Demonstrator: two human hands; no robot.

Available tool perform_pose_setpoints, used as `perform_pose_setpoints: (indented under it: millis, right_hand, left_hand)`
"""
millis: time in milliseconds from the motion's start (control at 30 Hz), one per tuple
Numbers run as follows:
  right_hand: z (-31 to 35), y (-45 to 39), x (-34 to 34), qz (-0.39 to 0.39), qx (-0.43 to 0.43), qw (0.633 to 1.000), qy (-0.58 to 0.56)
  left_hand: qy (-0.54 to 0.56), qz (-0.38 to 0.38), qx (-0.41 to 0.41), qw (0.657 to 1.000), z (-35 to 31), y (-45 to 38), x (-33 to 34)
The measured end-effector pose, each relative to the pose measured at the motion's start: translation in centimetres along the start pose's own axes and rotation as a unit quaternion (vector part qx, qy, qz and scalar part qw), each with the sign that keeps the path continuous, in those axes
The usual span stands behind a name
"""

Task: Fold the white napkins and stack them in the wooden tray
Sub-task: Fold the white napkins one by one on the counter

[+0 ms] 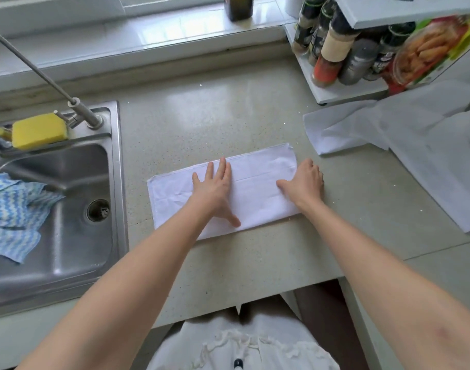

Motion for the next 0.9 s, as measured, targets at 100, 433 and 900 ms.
perform_pose_setpoints:
  millis: [100,433,900]
  right_hand:
    - [0.4,-0.7,0.3,0.042,0.018,0.998,-0.038]
    - [0.6,-1.2,-2.3,0.129,-0.045,0.956,-0.260]
    - [9.9,2.9,-2.2,0.306,-0.087,0.894,-0.315]
  left_hand:
    - [-0.004,-0.009,-0.010,1.000,0.6,0.0,0.3]
    - [0.017,-0.023,-0.015,0.999,-0.2,-0.4,0.5]
    - [0.074,-0.117,0.003,0.990,5.6,2.4,2.2]
Point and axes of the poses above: each hand's wrist, its own y-axis away from the middle knuckle, its own x-axis out of the palm, z = x × y, the point moved 6 cm from there along -y, towards the middle knuckle, and after that the axes turned 15 degrees about -y, right-handed, at the moved point
